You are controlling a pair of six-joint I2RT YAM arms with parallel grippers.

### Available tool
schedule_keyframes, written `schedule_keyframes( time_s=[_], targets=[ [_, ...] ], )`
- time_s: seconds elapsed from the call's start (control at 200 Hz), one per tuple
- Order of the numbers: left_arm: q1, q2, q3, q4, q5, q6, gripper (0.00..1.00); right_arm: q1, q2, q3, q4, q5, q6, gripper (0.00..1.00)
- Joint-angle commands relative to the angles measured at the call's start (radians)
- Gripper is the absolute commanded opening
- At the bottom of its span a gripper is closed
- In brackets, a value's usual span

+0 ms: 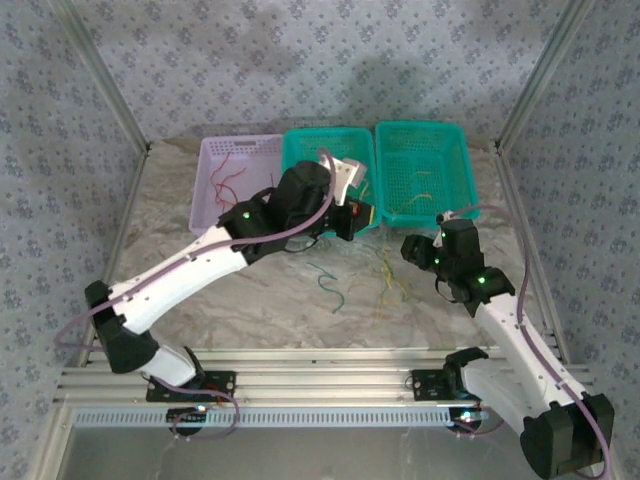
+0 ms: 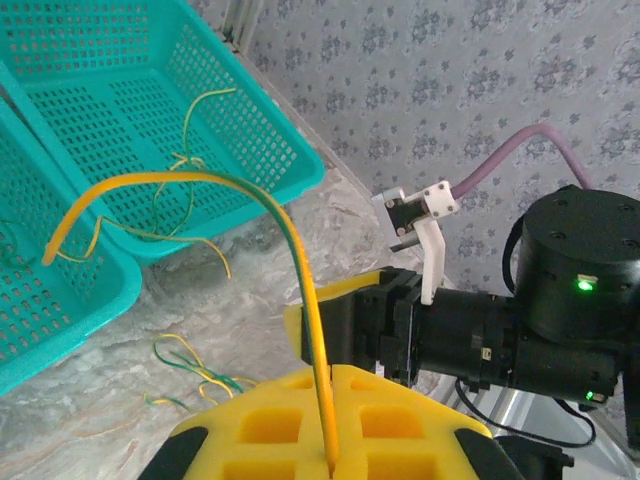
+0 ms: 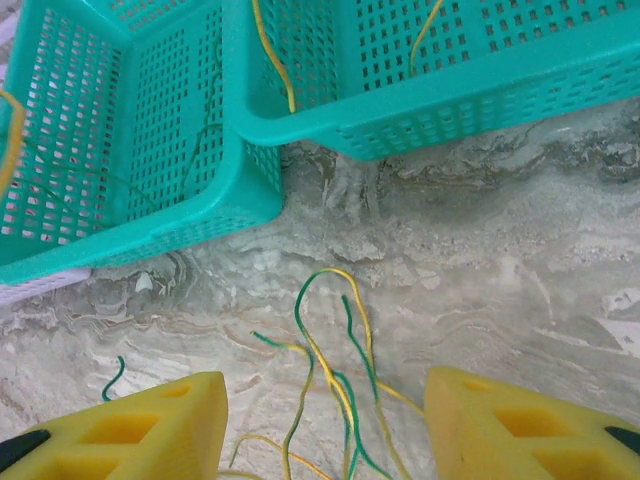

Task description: Untangle the cables

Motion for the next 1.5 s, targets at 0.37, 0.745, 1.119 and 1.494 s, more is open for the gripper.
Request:
schedule_keyframes(
  time_s=[0.37,0.745,1.119,1.494],
  targets=[
    [0.0,-0.271,-0.074,-0.024,-0.162,0.141,0.0,0.04,0.023,-0.091,-0.003,-0.119,0.032,0.53],
    [0.036,-0.319,-0.127,-0.029,-0.202,0.167,0.0,0.213,0.112,-0.129,0.096,-0.169,0.082,0.53],
    [0.048,-0.366,-0.169,0.033,-0.174,0.138,0.0,0.372,0.343,-0.123,0.458,-0.133,0.253,0.53],
    [0.048,-0.394,-0.216,0.085,-0.133,0.118,0.0,0.447,0.593,-0.012,0.567,-0.118,0.326,0.51]
  ],
)
